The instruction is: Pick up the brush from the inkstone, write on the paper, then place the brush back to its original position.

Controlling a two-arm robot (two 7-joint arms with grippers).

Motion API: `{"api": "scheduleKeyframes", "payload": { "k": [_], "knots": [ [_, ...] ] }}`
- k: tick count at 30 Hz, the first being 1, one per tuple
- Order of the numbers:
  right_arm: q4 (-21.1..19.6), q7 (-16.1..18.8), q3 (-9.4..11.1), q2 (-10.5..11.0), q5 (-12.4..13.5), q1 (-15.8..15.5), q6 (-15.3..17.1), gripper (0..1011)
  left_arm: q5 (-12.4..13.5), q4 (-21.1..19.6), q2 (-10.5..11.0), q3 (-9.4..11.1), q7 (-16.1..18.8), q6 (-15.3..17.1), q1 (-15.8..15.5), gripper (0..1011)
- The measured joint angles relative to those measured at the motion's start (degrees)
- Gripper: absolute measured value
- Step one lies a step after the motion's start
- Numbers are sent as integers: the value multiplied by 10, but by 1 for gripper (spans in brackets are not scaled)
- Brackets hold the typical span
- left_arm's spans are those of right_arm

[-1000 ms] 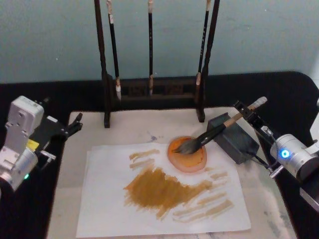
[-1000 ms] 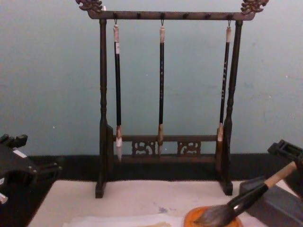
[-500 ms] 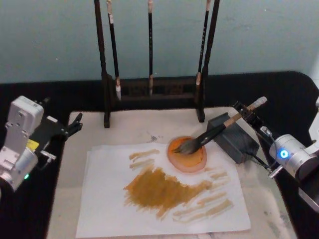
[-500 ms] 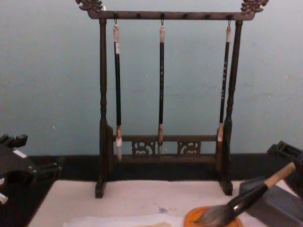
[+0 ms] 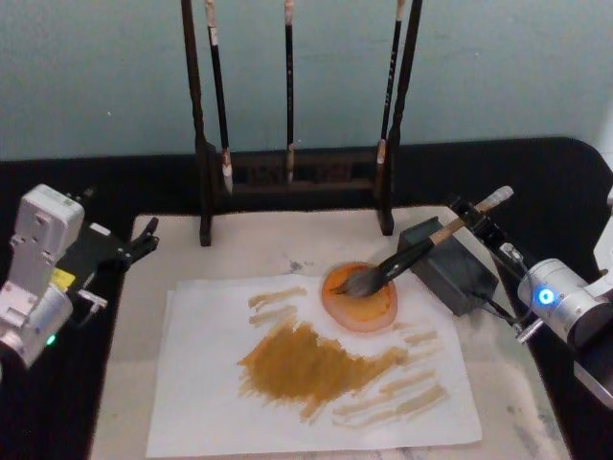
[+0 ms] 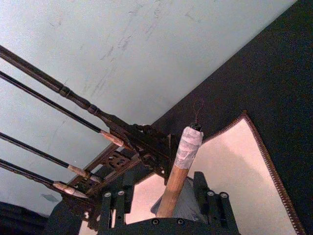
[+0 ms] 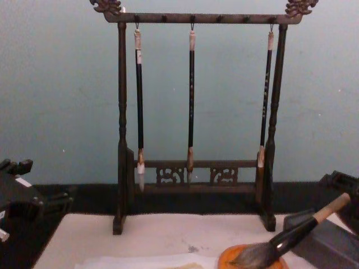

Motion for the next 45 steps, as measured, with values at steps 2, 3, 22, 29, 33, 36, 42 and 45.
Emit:
{"api": "scheduleKeyframes", "payload": {
  "k": [2,3,22,29,33,36,42,45],
  "knots": [
    [0,0,0,0,0,0,0,730,0,0,0,0,0,0,0,1009],
    [0,0,0,0,0,0,0,730,0,0,0,0,0,0,0,1010],
    [0,1,1,0,1,0,1,178,0,0,0,0,0,0,0,1010],
    [0,1,1,0,1,0,1,178,0,0,0,0,0,0,0,1010],
    [0,1,1,0,1,0,1,178,0,0,0,0,0,0,0,1010],
    [0,1,1,0,1,0,1,178,0,0,0,0,0,0,0,1010],
    [0,1,1,0,0,0,1,178,0,0,0,0,0,0,0,1010],
    [0,0,1,0,0,0,1,178,0,0,0,0,0,0,0,1010]
  ]
}}
